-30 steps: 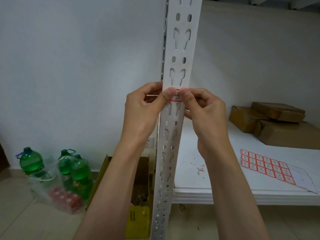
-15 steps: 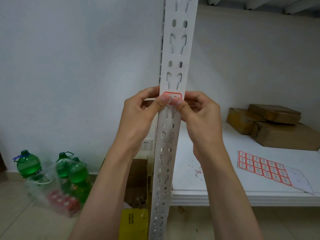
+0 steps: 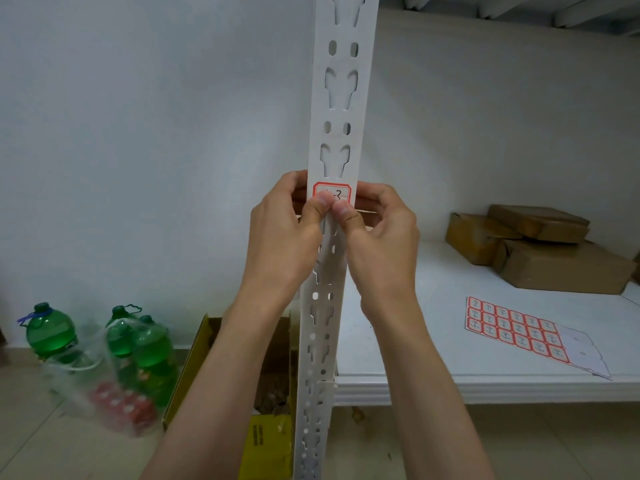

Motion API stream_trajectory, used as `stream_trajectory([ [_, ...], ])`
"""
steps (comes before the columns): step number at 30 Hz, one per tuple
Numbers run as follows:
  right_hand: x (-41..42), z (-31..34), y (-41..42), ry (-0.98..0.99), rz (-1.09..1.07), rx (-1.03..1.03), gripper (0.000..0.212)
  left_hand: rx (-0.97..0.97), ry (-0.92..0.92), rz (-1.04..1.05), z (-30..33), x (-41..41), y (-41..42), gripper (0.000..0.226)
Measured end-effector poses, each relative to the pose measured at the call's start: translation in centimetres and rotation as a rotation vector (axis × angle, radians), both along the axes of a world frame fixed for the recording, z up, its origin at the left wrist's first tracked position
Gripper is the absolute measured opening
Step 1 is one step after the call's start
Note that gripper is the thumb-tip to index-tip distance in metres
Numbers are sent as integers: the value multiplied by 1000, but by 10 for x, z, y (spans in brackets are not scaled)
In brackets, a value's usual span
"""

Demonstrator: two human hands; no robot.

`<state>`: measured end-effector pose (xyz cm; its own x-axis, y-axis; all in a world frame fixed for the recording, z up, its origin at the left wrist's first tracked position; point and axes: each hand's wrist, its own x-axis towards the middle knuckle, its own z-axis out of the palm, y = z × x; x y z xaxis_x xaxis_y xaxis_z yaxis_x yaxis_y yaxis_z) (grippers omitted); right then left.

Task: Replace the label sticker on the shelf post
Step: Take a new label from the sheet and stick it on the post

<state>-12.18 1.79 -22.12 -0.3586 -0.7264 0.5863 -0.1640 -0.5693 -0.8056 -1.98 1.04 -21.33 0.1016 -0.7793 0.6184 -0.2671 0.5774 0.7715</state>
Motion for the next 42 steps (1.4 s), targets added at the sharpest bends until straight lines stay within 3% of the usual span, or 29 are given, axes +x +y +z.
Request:
stream_trajectory([
  [8,-14,3,6,-97,247,69,24,4,84,-89,-5,1,6,42],
  [12,-9,6,1,-98,165,111,33,-27,119,-34,-3,-3,1,39],
  [17,1,7,-7,0,-22,51,24,-83,38,52,-3,-7,-4,29],
  [20,5,4,-7,-4,-40,30,23,-95,84,51,-6,-7,-6,29],
  [26,-13,2,4,-164,298,70,22,-7,245,-192,-14,2,-6,34],
  [33,-6,-1,-3,-27,73,30,11,-69,202,-95,-14,-1,-9,35],
  [37,-13,-2,2,-29,214,51,28,-27,329,-209,-18,0,-7,39],
  [39,-10,-2,2,14,164,59,38,-17,356,-224,-20,-1,-7,48],
  [42,1,-1,-2,-15,48,53,37,-19,376,-224,-21,-3,-7,50],
])
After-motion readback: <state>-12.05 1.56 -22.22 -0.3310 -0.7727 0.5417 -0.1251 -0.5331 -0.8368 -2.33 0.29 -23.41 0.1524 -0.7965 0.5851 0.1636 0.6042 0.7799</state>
